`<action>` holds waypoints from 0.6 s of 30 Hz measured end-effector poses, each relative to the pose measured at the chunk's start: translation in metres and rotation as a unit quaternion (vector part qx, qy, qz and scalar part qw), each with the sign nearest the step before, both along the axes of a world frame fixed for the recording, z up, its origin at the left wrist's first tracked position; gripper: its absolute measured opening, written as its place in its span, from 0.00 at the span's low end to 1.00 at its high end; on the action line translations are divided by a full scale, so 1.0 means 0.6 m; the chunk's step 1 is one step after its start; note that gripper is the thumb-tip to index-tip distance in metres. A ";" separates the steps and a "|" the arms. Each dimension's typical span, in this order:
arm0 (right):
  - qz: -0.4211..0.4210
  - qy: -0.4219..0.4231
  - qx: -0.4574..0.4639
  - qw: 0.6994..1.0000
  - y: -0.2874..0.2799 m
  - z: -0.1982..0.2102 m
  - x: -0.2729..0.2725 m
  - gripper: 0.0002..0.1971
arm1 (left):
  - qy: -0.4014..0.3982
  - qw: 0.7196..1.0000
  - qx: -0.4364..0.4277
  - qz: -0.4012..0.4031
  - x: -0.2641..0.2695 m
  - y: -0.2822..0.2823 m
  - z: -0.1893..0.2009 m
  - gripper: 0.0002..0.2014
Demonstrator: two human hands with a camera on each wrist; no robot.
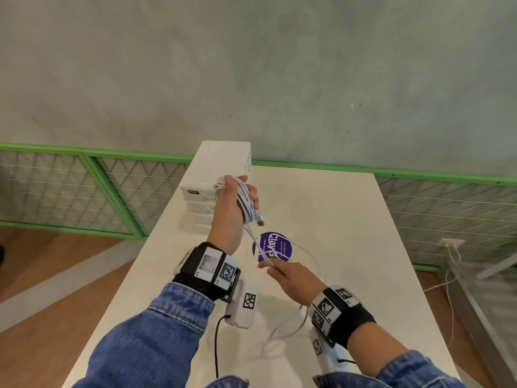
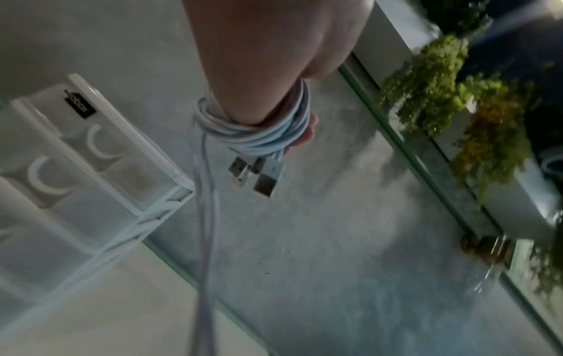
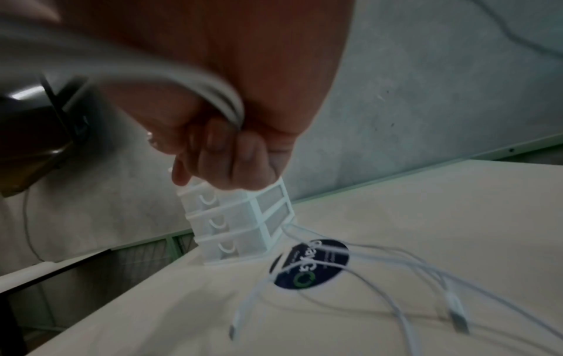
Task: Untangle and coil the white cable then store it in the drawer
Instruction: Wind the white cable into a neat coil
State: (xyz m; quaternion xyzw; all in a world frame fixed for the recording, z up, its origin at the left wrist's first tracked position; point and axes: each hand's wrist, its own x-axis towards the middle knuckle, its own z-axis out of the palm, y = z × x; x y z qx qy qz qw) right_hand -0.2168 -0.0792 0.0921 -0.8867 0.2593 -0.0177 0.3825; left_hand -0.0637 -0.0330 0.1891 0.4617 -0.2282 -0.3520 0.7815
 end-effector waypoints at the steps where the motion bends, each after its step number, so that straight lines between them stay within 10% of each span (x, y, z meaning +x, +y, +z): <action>1: 0.009 -0.008 -0.005 1.000 0.003 0.007 0.003 0.14 | -0.043 0.998 0.027 0.025 0.004 0.001 -0.008 0.16; 8: 0.009 -0.110 -0.074 0.991 0.004 0.035 0.020 0.13 | -0.345 0.924 0.164 0.007 0.025 0.029 -0.074 0.10; 18: -0.091 -0.256 -0.025 0.962 -0.037 0.052 0.012 0.11 | -0.306 0.852 0.315 -0.285 -0.013 0.061 -0.062 0.19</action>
